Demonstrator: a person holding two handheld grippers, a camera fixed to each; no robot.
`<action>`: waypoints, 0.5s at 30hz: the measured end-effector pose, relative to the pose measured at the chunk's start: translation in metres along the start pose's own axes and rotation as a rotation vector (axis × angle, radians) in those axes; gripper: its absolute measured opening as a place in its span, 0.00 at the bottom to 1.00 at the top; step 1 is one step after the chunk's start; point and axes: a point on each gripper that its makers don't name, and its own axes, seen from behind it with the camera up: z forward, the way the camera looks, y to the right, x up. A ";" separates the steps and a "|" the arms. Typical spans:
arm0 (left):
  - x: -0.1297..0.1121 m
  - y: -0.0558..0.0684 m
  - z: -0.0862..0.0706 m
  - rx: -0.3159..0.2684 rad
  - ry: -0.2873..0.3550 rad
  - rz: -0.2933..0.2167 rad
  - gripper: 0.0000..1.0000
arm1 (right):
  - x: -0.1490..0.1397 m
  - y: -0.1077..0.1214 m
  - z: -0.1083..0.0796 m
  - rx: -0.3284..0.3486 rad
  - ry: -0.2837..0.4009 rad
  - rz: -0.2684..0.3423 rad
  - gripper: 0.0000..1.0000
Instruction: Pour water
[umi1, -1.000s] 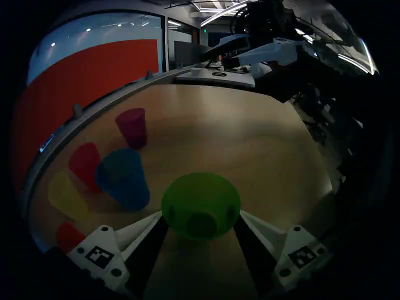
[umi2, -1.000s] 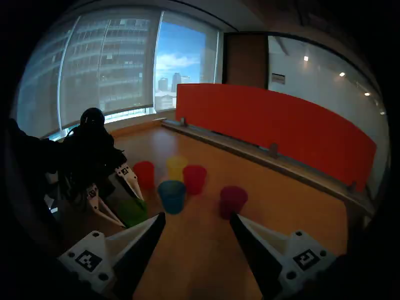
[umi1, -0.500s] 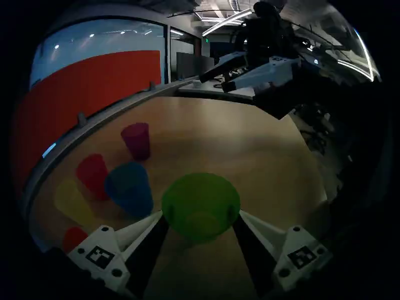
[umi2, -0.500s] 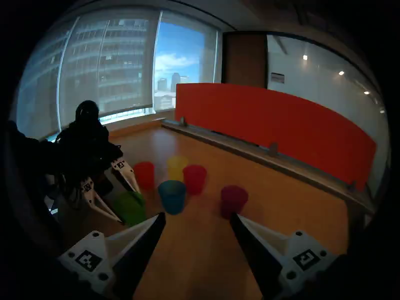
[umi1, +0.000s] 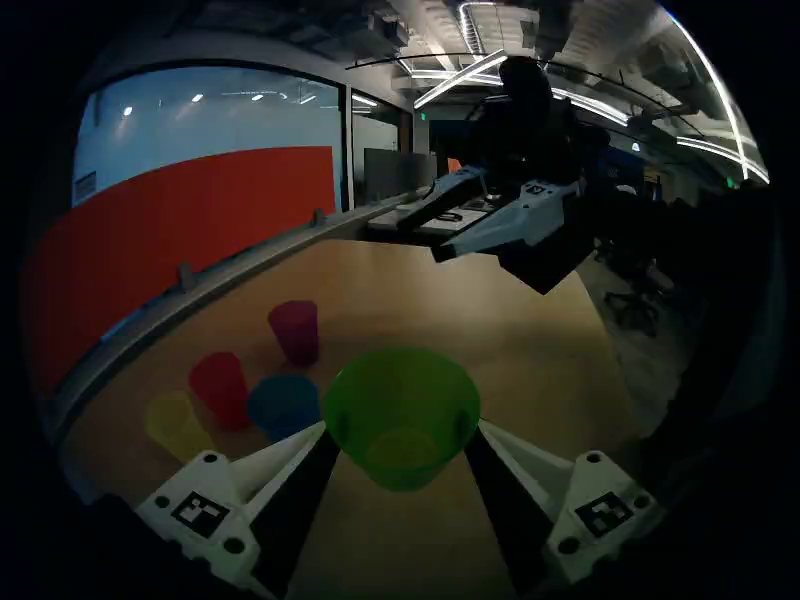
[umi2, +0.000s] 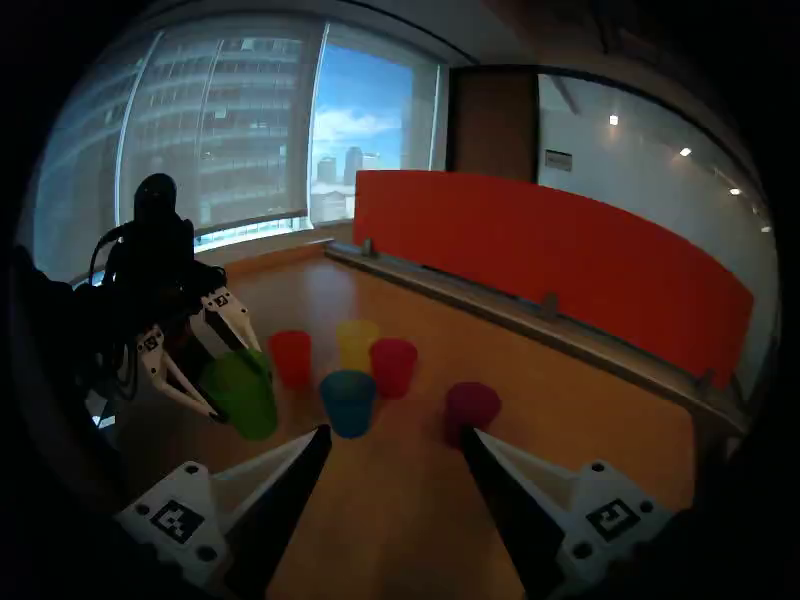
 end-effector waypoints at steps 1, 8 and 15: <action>0.003 -0.001 -0.003 0.006 0.009 0.001 0.83 | 0.000 0.000 0.001 0.000 -0.002 -0.001 1.00; 0.023 -0.008 -0.020 0.037 0.065 0.003 0.83 | -0.002 -0.002 0.006 0.003 -0.008 -0.004 1.00; 0.040 -0.017 -0.041 0.073 0.103 0.014 0.83 | 0.001 -0.003 0.010 0.005 -0.006 -0.012 1.00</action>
